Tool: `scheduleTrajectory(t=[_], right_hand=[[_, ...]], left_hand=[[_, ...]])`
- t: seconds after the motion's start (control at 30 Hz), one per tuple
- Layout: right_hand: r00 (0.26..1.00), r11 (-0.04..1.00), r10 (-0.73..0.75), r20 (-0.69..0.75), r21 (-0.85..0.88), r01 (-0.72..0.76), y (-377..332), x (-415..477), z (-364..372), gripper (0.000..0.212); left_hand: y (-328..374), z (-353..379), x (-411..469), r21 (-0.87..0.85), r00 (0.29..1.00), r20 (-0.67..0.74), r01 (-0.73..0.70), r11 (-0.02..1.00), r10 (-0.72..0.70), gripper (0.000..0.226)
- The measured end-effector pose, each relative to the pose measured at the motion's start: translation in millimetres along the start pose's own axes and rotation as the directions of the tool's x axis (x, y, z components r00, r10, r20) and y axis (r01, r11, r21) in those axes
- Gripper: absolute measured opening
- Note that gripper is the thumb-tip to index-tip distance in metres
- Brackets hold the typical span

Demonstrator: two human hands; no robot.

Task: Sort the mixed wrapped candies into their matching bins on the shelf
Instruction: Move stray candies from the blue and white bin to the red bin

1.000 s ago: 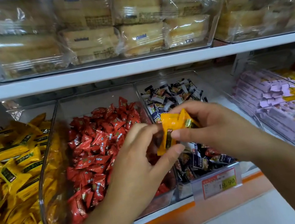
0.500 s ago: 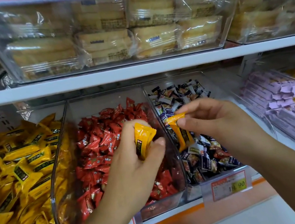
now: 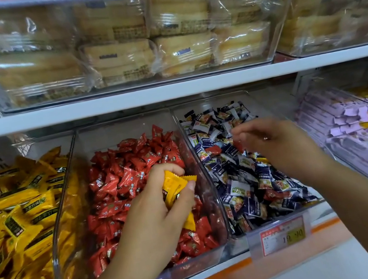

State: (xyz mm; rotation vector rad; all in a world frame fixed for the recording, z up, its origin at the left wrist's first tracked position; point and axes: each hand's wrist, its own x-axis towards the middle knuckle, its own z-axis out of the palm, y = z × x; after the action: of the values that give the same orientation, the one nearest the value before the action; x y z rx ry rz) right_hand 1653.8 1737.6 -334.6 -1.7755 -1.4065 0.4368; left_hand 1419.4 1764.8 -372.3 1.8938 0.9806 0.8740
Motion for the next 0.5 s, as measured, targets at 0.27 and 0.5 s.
scheduleTrajectory(t=[0.27,0.5], right_hand=[[0.984,0.934,-0.073,0.165,-0.334,0.125,4,10,48,0.035],[0.99,1.0,-0.005,-0.14,-0.026,0.002,9,21,1,0.012]], left_hand=[[3,-1,-2,0.058,0.996,0.043,0.073,0.996,-0.076,0.041],[-8,-6,-3,0.088,0.993,0.118,0.001,0.996,-0.011,0.028]])
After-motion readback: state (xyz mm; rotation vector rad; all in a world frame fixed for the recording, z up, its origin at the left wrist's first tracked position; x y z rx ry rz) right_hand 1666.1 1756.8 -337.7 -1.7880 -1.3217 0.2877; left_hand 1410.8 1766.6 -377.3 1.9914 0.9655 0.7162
